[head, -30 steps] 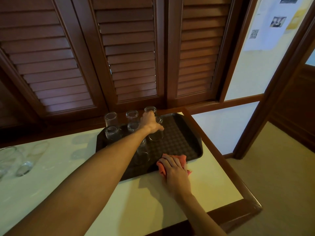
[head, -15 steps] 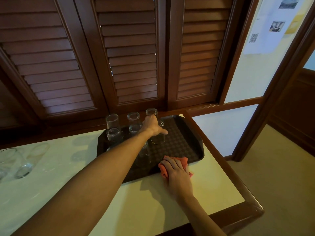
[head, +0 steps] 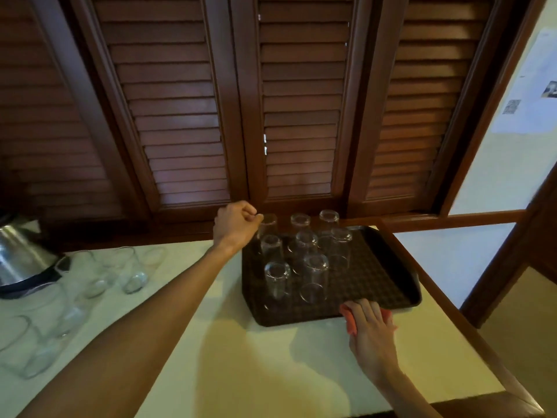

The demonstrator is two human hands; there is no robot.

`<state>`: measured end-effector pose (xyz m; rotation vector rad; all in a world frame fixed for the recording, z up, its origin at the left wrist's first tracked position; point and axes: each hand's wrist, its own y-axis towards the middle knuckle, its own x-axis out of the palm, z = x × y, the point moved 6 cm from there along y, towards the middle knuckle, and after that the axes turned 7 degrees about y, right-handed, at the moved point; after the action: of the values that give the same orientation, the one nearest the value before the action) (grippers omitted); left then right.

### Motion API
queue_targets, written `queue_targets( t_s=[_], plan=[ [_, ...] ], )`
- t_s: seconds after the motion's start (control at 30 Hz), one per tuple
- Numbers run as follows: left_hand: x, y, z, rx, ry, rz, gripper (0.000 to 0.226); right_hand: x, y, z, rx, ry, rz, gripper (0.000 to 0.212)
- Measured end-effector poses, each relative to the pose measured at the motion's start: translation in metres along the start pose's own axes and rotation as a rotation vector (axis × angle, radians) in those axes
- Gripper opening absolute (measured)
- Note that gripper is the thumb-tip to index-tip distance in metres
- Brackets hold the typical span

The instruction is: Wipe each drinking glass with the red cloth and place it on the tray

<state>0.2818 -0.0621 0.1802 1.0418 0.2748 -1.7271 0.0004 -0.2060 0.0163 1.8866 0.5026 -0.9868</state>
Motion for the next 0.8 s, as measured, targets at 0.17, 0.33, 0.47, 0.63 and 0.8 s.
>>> queue_targets(
  t_s=[0.17, 0.33, 0.47, 0.63, 0.8],
  plan=[
    [-0.068, -0.031, -0.088, -0.097, -0.015, 0.176, 0.003, 0.015, -0.014, -0.114, -0.128, 0.232, 0.004, 0.065],
    [-0.116, -0.066, -0.168, -0.159, 0.097, 0.315, 0.018, 0.036, -0.012, -0.243, -0.255, 0.452, -0.053, 0.079],
    [-0.132, -0.069, -0.221, -0.304, 0.187, 0.254, 0.044, 0.07, -0.018, -0.291, -0.262, 0.423, -0.145, 0.063],
    [-0.115, -0.059, -0.262, -0.503, 0.122, -0.037, 0.085, 0.093, -0.031, -0.295, -0.21, 0.32, -0.241, 0.05],
    [-0.099, -0.048, -0.282, -0.572, 0.063, -0.087, 0.088, 0.1, -0.033, -0.29, -0.165, 0.283, -0.278, 0.038]
  ],
)
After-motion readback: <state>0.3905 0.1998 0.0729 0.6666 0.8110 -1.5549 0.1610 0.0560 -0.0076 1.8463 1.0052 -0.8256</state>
